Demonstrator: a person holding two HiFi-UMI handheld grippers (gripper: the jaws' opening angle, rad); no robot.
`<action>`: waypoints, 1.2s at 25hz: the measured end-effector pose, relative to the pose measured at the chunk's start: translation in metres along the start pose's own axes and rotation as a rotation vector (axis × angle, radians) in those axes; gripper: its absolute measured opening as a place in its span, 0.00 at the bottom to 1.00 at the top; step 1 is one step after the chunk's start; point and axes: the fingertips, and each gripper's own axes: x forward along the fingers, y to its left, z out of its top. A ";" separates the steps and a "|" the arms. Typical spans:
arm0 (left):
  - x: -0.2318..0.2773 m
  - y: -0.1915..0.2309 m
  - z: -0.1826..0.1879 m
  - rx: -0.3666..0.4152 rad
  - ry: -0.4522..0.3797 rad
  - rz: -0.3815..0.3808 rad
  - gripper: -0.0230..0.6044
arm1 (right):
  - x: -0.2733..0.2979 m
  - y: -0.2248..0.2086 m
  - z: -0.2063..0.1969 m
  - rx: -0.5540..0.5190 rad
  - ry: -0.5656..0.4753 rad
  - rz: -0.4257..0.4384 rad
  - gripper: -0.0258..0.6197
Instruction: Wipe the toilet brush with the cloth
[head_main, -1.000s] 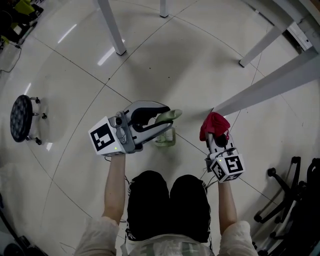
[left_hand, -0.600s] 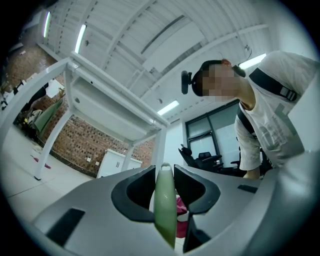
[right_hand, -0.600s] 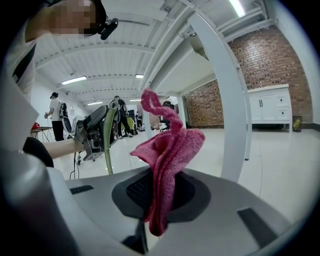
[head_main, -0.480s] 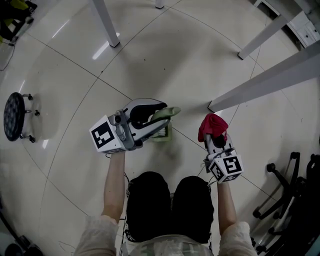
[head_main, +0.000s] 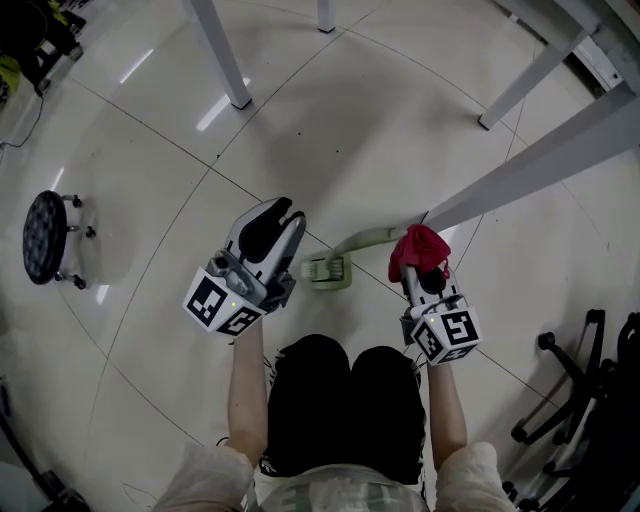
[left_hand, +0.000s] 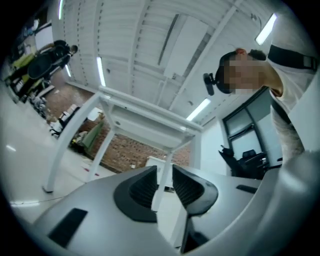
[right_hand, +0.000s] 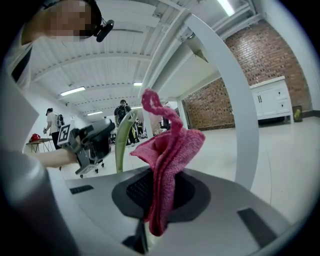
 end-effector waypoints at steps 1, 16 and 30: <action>-0.008 0.012 -0.005 -0.013 0.006 0.092 0.12 | 0.000 0.000 0.004 0.015 -0.011 -0.004 0.09; -0.065 0.062 -0.009 0.071 0.090 0.517 0.04 | 0.005 -0.012 0.060 0.057 -0.155 -0.135 0.09; 0.052 -0.088 0.449 0.073 0.087 0.524 0.04 | -0.134 0.148 0.514 -0.017 -0.113 -0.114 0.09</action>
